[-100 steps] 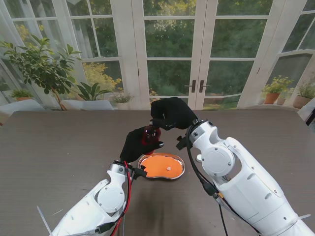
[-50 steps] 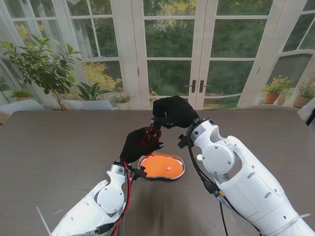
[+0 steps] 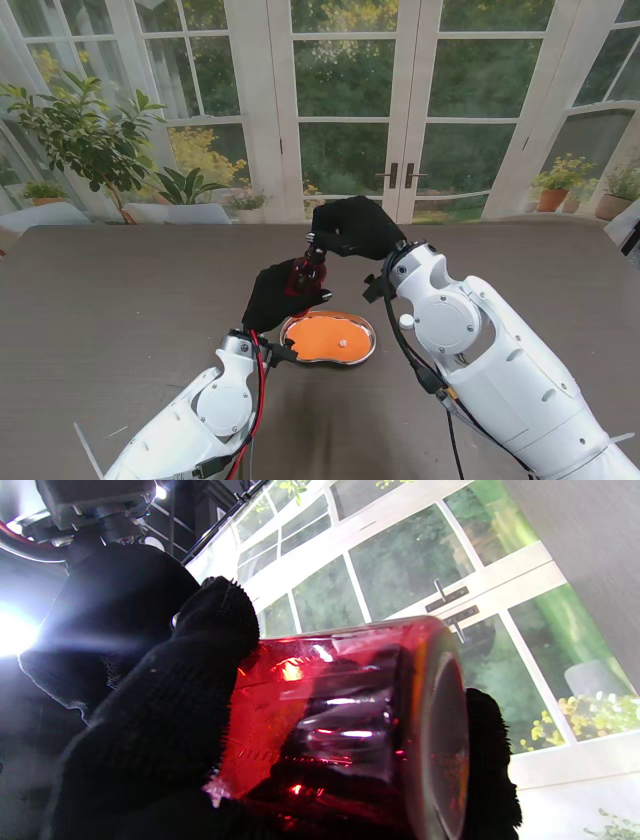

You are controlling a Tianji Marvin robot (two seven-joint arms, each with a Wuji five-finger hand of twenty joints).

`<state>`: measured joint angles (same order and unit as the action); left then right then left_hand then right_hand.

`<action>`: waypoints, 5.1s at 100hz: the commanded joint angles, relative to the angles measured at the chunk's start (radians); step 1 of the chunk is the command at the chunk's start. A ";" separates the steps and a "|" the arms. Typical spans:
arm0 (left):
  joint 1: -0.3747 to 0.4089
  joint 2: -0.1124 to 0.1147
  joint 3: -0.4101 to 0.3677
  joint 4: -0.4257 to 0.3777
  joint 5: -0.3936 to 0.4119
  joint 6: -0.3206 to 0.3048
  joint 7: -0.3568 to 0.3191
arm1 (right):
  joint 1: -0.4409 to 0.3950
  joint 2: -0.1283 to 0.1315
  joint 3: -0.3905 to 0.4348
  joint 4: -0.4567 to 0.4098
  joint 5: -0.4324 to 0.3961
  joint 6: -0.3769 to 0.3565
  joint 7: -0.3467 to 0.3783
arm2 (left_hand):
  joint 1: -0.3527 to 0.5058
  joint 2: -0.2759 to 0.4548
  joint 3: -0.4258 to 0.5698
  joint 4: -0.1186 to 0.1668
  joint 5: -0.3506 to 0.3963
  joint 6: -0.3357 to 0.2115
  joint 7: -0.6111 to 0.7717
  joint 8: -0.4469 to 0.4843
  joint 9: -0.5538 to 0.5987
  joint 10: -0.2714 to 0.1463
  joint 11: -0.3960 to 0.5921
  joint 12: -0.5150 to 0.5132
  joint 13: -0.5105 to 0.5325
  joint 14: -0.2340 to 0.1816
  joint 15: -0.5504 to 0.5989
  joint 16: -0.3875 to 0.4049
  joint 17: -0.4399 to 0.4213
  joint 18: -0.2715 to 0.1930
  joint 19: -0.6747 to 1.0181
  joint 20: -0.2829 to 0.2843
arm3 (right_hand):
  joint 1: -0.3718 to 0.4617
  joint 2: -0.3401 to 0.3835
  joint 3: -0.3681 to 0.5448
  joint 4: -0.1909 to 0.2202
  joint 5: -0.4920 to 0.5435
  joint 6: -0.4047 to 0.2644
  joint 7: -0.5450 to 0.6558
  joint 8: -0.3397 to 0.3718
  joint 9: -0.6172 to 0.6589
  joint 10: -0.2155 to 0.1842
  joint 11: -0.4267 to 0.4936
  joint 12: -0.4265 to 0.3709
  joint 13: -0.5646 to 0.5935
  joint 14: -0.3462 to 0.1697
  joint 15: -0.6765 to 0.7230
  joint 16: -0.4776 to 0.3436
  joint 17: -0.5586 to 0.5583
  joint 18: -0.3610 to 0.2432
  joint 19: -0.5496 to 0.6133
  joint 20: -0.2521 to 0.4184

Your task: Collect the cotton balls from the tray into a sample bottle

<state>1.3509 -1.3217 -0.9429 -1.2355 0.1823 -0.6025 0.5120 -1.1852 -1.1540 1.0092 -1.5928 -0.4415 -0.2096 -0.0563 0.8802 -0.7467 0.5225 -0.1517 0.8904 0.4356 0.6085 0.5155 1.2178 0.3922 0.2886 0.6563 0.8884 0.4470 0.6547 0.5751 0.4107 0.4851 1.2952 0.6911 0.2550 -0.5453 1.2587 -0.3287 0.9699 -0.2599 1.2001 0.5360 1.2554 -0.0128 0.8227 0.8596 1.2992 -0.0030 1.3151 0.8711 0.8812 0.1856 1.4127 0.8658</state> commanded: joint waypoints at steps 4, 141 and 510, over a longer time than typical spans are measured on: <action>0.001 -0.005 -0.003 -0.011 0.000 -0.003 -0.014 | -0.005 -0.001 -0.003 0.000 0.000 -0.001 0.016 | 0.159 0.225 0.306 -0.015 0.178 -0.372 0.121 0.013 0.083 -0.183 0.018 0.000 0.018 -0.071 0.015 -0.001 -0.012 -0.068 0.041 0.006 | -0.036 0.034 -0.006 0.047 0.036 0.047 -0.027 -0.024 0.008 0.041 0.000 -0.004 0.016 -0.002 -0.001 -0.009 -0.008 0.010 0.032 0.026; 0.002 -0.006 -0.005 -0.016 -0.001 0.002 -0.009 | -0.018 0.021 0.032 -0.036 -0.022 -0.037 0.077 | 0.159 0.224 0.308 -0.016 0.178 -0.370 0.120 0.013 0.082 -0.184 0.016 -0.001 0.017 -0.071 0.015 -0.001 -0.011 -0.069 0.042 0.006 | 0.085 -0.304 0.013 -0.035 -0.080 0.009 0.092 -0.064 -0.045 -0.015 0.056 0.019 0.018 -0.039 -0.041 -0.026 -0.031 -0.003 0.028 0.014; 0.001 -0.011 -0.004 -0.014 -0.017 -0.009 -0.006 | -0.024 0.055 0.017 -0.055 -0.337 -0.155 0.032 | 0.158 0.223 0.310 -0.019 0.178 -0.365 0.122 0.010 0.086 -0.180 0.021 -0.006 0.024 -0.071 0.014 -0.001 -0.006 -0.063 0.043 0.007 | 0.138 -0.457 0.147 -0.061 -0.134 -0.076 0.175 0.039 -0.051 -0.053 0.112 0.112 0.020 -0.075 0.040 -0.003 -0.011 -0.028 0.041 0.029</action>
<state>1.3565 -1.3239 -0.9443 -1.2341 0.1670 -0.6066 0.5217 -1.1970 -1.1021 1.0276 -1.6524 -0.7749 -0.3572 -0.0425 0.8802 -0.7467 0.5414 -0.1517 0.8904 0.4356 0.6086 0.5163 1.2182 0.3922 0.2886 0.6563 0.8885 0.4470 0.6547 0.5751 0.4107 0.4851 1.2954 0.6911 0.3827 -0.9699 1.3746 -0.3716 0.8224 -0.2894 1.4431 0.5718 1.2151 -0.0535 0.9245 0.9721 1.2990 -0.0411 1.3301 0.8635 0.8792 0.1754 1.4163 0.8666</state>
